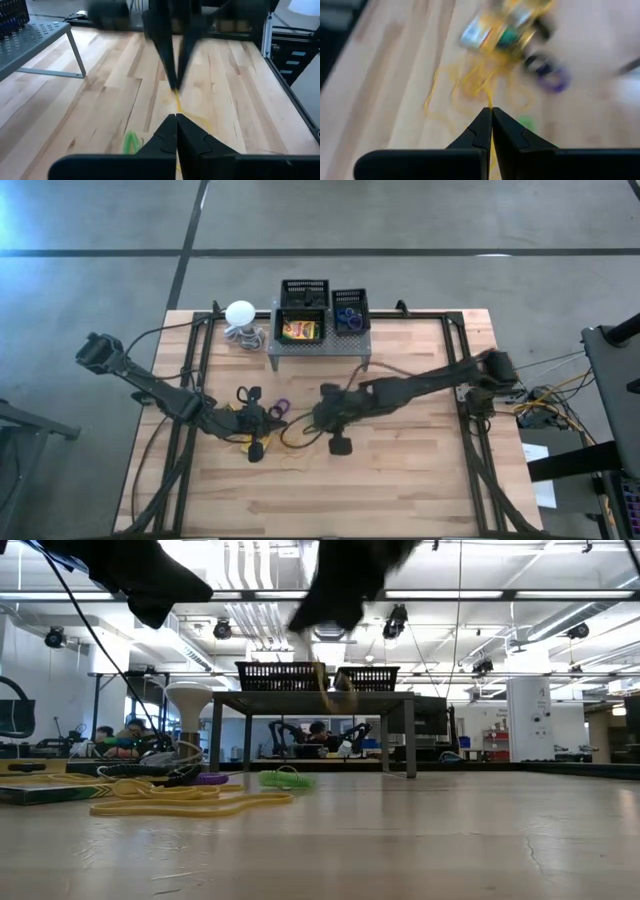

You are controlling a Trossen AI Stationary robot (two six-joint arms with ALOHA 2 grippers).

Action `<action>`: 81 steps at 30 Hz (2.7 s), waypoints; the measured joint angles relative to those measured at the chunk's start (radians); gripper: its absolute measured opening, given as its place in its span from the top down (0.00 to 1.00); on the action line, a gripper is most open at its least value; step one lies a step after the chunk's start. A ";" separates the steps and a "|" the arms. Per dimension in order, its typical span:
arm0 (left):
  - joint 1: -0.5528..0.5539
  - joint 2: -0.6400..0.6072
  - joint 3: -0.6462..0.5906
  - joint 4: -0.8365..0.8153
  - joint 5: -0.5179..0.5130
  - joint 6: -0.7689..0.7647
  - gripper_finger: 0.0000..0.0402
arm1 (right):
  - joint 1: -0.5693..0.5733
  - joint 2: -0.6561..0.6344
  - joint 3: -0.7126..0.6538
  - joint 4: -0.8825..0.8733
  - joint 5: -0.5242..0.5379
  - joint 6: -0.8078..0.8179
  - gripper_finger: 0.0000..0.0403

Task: Pick & Place Office Desk Supplies
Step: Put the yellow rubber band into the top left black bin on the shelf, then put the left box of crayons into the bottom left black bin on the shelf

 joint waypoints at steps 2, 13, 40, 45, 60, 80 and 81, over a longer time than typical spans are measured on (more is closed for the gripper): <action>0.000 0.000 0.000 -0.001 0.000 0.000 1.00 | -0.003 -0.062 0.001 0.012 0.074 0.003 0.98; 0.001 0.000 0.000 -0.005 -0.003 0.012 1.00 | -0.167 -0.203 0.001 0.249 0.241 -0.177 0.98; 0.009 0.000 0.000 -0.005 -0.029 0.022 1.00 | -0.718 0.209 0.301 0.268 0.015 -0.070 0.98; 0.010 0.000 0.000 -0.006 -0.029 0.016 1.00 | -0.716 0.236 0.468 -0.027 0.028 -0.118 0.96; 0.010 0.000 0.000 -0.005 -0.029 0.010 1.00 | -0.686 0.222 0.746 -0.455 0.036 -0.152 0.64; 0.009 0.000 0.000 -0.095 -0.024 -0.079 1.00 | -0.049 -0.045 0.056 -0.053 0.309 0.030 0.81; 0.009 0.000 0.000 -0.116 -0.024 -0.093 1.00 | -0.020 -0.054 0.011 -0.017 0.352 0.058 0.82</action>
